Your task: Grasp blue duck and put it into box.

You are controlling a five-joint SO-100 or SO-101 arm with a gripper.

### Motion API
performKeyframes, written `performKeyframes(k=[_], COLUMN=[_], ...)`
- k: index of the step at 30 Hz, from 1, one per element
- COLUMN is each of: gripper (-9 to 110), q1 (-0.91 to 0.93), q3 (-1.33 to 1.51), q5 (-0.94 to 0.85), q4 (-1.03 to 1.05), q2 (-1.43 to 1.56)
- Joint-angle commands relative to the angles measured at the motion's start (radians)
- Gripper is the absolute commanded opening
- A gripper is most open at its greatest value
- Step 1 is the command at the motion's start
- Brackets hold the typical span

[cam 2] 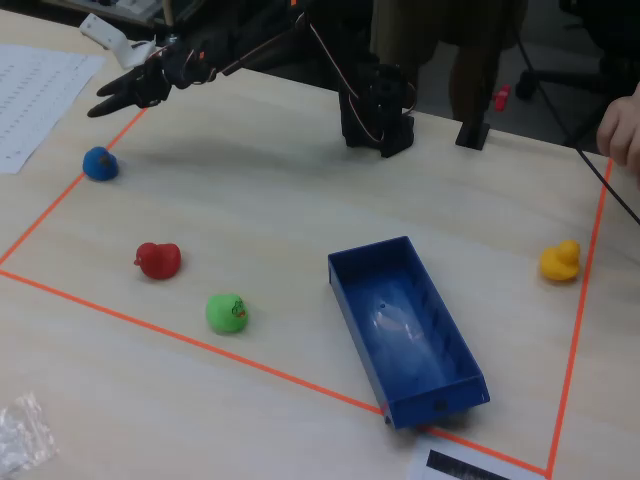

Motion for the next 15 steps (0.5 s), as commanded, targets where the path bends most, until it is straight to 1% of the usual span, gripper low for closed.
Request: performKeyframes(k=[1,8,15], gripper=[38,38,38], q1=[-0.011,-0.025,-0.041], q3=[0.002,-0.011,0.021], q5=[-0.005,-0.012,-0.054], q4=[-0.023,-0.051,-0.146], q2=[0.071,0.009,-0.061])
